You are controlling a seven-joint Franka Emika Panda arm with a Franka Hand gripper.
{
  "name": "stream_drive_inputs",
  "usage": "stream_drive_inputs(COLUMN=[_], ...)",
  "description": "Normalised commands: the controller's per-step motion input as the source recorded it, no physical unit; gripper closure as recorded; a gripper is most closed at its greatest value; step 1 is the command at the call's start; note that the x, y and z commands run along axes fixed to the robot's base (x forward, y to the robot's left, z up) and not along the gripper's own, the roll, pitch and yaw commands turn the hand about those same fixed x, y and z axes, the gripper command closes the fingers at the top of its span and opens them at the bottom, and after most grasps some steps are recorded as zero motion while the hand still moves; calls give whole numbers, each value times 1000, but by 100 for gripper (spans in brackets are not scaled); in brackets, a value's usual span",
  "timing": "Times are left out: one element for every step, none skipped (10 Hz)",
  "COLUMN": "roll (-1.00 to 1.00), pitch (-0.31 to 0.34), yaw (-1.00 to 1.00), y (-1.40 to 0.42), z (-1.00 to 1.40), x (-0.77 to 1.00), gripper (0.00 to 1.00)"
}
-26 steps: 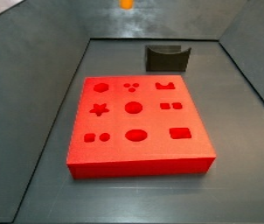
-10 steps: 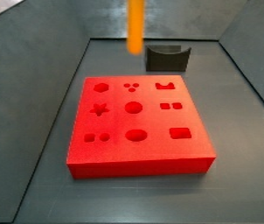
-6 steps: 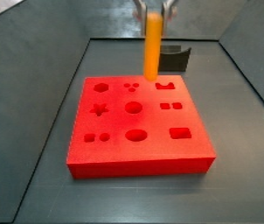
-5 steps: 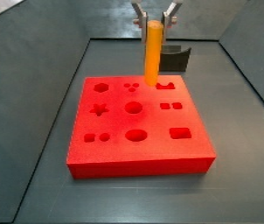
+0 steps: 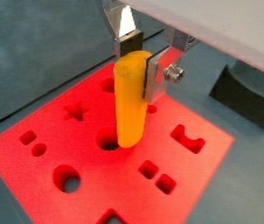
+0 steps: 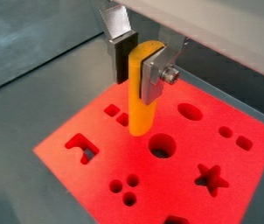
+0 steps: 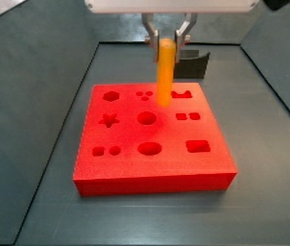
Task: Pick up the oval object. Move up. Move to above the board. Insert the oval object.
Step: Insert the oval object.
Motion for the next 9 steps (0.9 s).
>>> stream_drive_inputs(roll=[23, 0, 63, 74, 7, 43, 101, 77, 6], pitch=[0, 0, -36, 0, 0, 0, -3, 0, 0], yaw=[0, 0, 0, 0, 0, 0, 0, 0, 0], y=[-103, 0, -71, -43, 0, 0, 0, -3, 0], z=[-111, -54, -266, -163, 0, -23, -131, 0, 0], x=[-86, 0, -43, 0, 0, -20, -109, -31, 0], gripper=[100, 100, 100, 100, 100, 100, 100, 100, 100])
